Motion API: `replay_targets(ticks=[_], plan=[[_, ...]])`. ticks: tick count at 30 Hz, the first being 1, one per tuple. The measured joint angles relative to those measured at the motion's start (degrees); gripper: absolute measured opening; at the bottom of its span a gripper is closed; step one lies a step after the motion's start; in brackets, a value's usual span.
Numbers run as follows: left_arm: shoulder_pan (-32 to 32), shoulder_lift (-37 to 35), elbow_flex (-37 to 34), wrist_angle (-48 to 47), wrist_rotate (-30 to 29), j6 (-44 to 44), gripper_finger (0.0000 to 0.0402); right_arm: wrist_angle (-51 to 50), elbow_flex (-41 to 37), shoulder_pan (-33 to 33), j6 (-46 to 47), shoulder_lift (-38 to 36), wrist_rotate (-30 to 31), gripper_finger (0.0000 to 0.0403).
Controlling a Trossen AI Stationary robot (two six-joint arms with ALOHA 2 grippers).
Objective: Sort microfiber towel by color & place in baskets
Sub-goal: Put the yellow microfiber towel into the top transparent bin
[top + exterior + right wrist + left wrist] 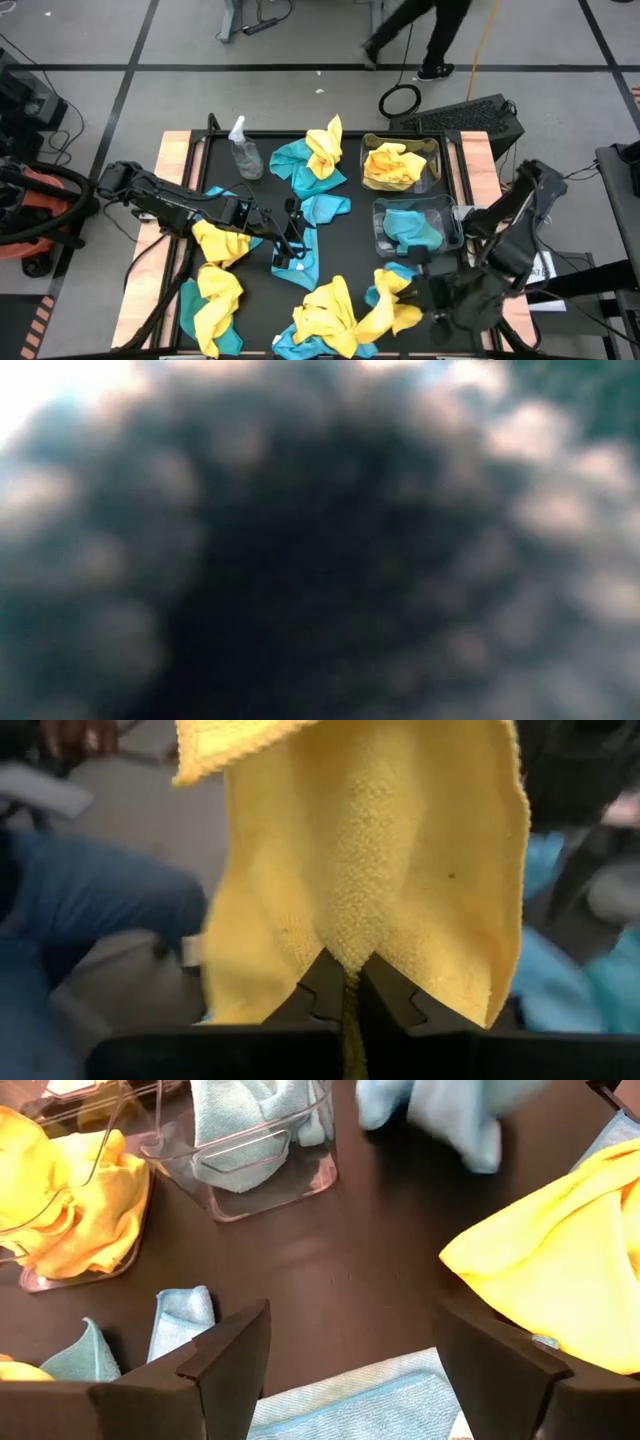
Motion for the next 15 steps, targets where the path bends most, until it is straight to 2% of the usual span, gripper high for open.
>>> replay_targets(ticks=[7,15], plan=[[0.0,0.0,0.0,-0.4,0.0,0.0,0.0280,0.1,0.0,0.0,-5.9,-3.2,11.6,0.0001],[0.0,0.0,0.0,-0.6,0.0,0.0,0.0280,-9.6,0.0,-2.9,-6.0,-5.3,27.1,0.0001]])
